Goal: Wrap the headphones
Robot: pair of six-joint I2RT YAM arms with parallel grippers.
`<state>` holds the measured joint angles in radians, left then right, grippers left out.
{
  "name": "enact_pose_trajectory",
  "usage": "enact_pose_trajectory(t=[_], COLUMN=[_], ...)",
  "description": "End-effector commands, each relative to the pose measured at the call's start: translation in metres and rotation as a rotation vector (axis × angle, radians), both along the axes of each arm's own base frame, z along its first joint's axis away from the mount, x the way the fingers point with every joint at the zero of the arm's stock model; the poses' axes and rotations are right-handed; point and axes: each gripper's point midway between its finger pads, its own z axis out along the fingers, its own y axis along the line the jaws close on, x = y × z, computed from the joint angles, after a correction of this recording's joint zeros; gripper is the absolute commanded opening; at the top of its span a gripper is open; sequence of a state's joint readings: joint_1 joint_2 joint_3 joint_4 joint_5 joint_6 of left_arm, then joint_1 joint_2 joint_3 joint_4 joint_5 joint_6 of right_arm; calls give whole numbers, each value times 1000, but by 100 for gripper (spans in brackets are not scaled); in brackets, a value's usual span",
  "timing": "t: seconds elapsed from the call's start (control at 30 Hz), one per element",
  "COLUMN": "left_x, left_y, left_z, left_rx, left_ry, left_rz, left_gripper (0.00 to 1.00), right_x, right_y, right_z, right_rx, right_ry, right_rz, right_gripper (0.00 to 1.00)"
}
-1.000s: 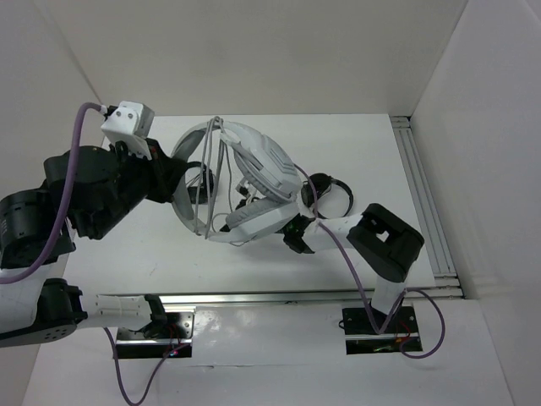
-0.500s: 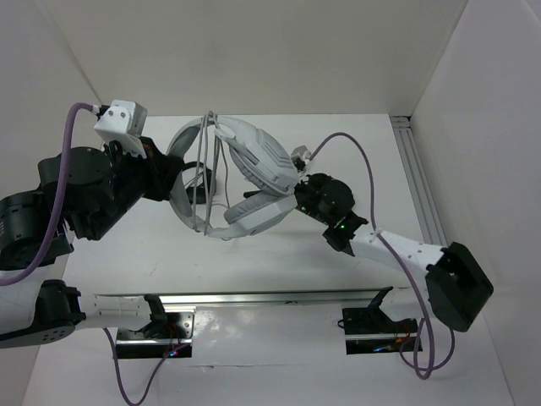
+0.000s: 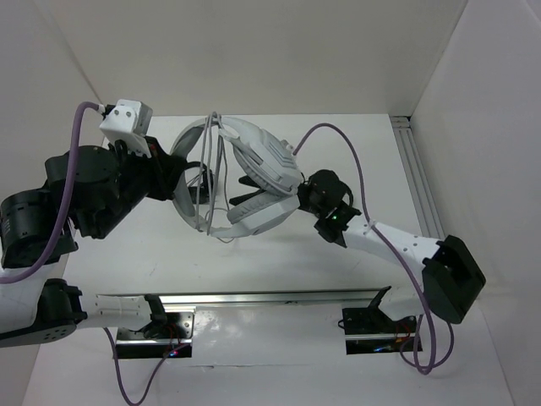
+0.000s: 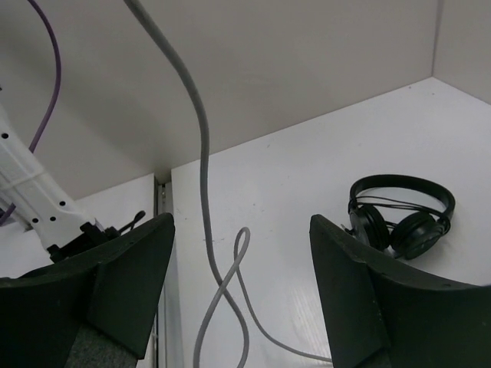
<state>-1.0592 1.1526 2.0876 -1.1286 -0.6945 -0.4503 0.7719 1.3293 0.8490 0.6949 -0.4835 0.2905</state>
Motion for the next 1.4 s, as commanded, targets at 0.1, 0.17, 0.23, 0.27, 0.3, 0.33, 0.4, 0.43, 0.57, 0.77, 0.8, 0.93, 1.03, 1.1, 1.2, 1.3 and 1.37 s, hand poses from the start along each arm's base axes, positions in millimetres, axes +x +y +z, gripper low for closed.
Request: enact_pose_trajectory(t=[0.1,0.17,0.23,0.27,0.3,0.33,0.4,0.43,0.57,0.77,0.8,0.93,1.03,1.1,1.2,1.3,1.37], left_x=[-2,0,0,1,1,1,2,3,3,4,4,4,4,5,8,14,19], left_y=[-3,-6,-5,-3,-3,-3,-2,0,-1,-5,-5,-3,-3,-2,6,21,27], left_z=[43,42,42,42,42,42,42,42,42,39,39,45,45,45,43,37,32], left_rx=[-219,-212,-211,-210,-210,-210,-218,-217,-235,-236,-236,-255,-255,-254,-243,-228,-234], left_ry=[-65,-61,-62,-64,-64,-64,-63,-65,-58,-50,-50,-60,-60,-62,-67,-64,-62], left_rz=[1,1,10,20,20,20,34,43,46,47,47,46,46,57,104,199,269], left_gripper=[0,0,0,0,0,0,0,0,0,0,0,0,0,0,0,0,0], right_x=[3,-1,-1,-5,-2,-2,1,5,15,36,37,40,43,44,40,23,12], right_y=[31,38,46,51,53,60,64,69,81,93,95,100,100,100,101,98,89], right_z=[0,2,-7,-6,-7,-19,-24,-32,-46,-54,-51,-60,-63,-68,-74,-84,-75], right_rx=[51,76,68,72,71,54,71,73,90,132,150,164,166,138,72,-4,0], right_ry=[20,17,37,33,34,56,73,81,133,182,175,199,202,198,201,168,136], right_rz=[96,123,137,150,150,151,157,159,162,116,121,129,119,109,100,81,79], right_gripper=[78,78,78,78,78,73,65,59,54,39,33,32,27,16,8,8,8])
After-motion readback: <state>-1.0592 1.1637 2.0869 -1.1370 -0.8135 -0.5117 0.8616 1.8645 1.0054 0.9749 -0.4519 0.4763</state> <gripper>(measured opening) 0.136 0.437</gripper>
